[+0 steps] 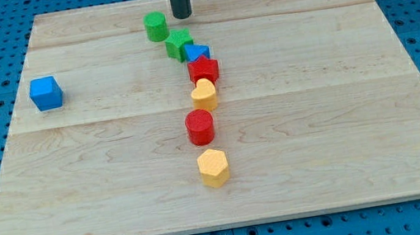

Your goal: Slide the green circle closer to the blue cube

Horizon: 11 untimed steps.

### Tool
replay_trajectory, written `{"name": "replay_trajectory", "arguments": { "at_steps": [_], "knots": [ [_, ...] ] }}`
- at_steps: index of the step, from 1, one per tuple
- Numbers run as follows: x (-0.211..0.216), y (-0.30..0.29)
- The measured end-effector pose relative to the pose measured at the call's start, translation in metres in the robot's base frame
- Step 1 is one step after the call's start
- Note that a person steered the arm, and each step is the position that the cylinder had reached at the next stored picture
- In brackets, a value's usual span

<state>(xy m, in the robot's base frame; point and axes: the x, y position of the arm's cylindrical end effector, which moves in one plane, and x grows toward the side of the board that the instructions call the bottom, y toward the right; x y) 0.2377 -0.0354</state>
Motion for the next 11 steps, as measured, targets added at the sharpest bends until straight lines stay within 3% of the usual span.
{"name": "replay_trajectory", "arguments": {
  "at_steps": [2,4,5,6,8,11],
  "knots": [
    [0.026,-0.128],
    [-0.011,-0.099],
    [0.009,-0.090],
    [0.009,-0.018],
    [0.086,-0.090],
    [0.083,-0.137]
  ]
}}
